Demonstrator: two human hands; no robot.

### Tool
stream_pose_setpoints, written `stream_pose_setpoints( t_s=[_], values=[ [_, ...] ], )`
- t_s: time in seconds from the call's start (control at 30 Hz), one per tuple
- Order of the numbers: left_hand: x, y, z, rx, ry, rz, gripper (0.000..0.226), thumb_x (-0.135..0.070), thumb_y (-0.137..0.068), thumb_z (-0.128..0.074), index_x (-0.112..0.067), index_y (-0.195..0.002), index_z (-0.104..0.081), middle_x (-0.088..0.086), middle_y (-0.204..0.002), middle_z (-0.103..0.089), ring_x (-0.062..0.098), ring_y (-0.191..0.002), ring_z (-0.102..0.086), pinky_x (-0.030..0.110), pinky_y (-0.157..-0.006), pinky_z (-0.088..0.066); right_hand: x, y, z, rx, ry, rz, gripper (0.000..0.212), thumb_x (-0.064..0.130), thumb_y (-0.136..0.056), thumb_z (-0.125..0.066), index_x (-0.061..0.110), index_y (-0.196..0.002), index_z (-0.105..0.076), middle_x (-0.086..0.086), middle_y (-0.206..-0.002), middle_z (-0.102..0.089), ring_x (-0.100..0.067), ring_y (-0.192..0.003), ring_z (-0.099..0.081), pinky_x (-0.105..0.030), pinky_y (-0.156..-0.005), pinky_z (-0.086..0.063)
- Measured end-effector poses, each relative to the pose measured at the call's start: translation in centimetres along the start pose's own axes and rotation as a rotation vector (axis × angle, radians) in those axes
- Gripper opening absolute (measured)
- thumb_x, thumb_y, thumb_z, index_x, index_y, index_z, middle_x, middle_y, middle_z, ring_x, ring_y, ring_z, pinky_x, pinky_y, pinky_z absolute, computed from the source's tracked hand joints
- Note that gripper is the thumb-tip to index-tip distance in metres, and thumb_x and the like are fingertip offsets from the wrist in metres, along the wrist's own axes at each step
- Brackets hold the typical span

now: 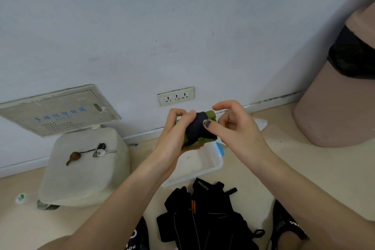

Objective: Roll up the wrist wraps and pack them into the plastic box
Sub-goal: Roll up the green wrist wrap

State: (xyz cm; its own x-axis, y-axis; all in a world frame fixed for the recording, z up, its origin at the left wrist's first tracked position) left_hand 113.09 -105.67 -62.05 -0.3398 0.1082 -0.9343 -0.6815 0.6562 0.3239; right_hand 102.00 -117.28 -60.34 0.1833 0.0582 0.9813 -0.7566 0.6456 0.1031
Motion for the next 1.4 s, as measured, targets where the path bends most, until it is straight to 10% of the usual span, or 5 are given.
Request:
stream_pose_setpoints(
  t_s=[0.33, 0.57, 0.73, 1.03, 1.4],
  values=[
    [1.5, -0.1, -0.7, 0.09, -0.078, 0.069, 0.033, -0.048, -0.094, -0.068, -0.021, -0.102, -0.051, 0.008, -0.101, -0.074, 0.024, -0.08, -0.075, 0.033, -0.071, -0.06, -1.7, 0.4, 1.4, 0.124, 0.246, -0.021, 0.023, 0.034, -0.097, -0.067, 0.038, -0.119, -0.065, 0.0, -0.111, -0.06, -0.018, -0.094, -0.067, -0.041, -0.088, -0.059],
    [5.6, 0.3, -4.2, 0.177, -0.22, 0.165, 0.023, -0.042, -0.1, -0.057, -0.019, -0.101, -0.055, 0.007, -0.1, -0.071, 0.022, -0.08, -0.072, 0.039, -0.071, -0.061, -5.3, 4.1, 4.5, 0.251, 0.635, 0.162, 0.074, 0.022, -0.081, -0.077, 0.031, -0.147, -0.044, 0.009, -0.139, -0.039, -0.01, -0.124, -0.048, -0.025, -0.101, -0.046],
    [11.4, 0.8, -5.4, 0.194, -0.346, 0.361, 0.048, -0.05, -0.086, -0.049, -0.018, -0.116, -0.066, 0.015, -0.117, -0.071, 0.027, -0.105, -0.072, 0.057, -0.09, -0.06, -10.7, 6.4, 4.3, 0.373, 0.701, 0.062, 0.075, 0.017, -0.077, -0.08, 0.019, -0.144, -0.046, -0.004, -0.133, -0.054, -0.022, -0.117, -0.055, -0.04, -0.095, -0.05],
    [18.4, -3.2, -6.3, 0.253, -0.589, 0.526, 0.037, -0.051, -0.107, -0.033, -0.032, -0.139, -0.035, 0.013, -0.129, -0.057, 0.027, -0.107, -0.069, 0.041, -0.1, -0.055, -22.4, 1.7, 9.4, 0.303, 0.791, -0.277, 0.058, 0.015, -0.075, -0.083, 0.009, -0.123, -0.05, -0.011, -0.118, -0.055, -0.029, -0.101, -0.058, -0.037, -0.079, -0.051],
    [30.4, -3.8, -0.2, 0.471, -1.108, 0.413, 0.018, -0.006, -0.096, -0.053, -0.022, -0.091, -0.06, 0.002, -0.094, -0.067, 0.021, -0.089, -0.064, 0.033, -0.082, -0.054, -38.6, -2.0, 10.3, 0.196, 0.776, -0.596, 0.056, 0.016, -0.079, -0.081, 0.008, -0.128, -0.054, -0.012, -0.118, -0.054, -0.036, -0.109, -0.057, -0.038, -0.082, -0.048]
  ],
)
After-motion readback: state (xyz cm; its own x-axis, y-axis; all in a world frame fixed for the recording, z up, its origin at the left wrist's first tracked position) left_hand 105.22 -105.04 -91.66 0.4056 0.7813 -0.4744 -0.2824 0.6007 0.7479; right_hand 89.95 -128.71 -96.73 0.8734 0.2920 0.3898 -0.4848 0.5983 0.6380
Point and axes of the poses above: each hand's wrist, its own y-axis away from the middle knuckle, its own z-axis out of the back of the hand, x = y × z, the point moved 2 cm from there along -y, towards the middle knuckle
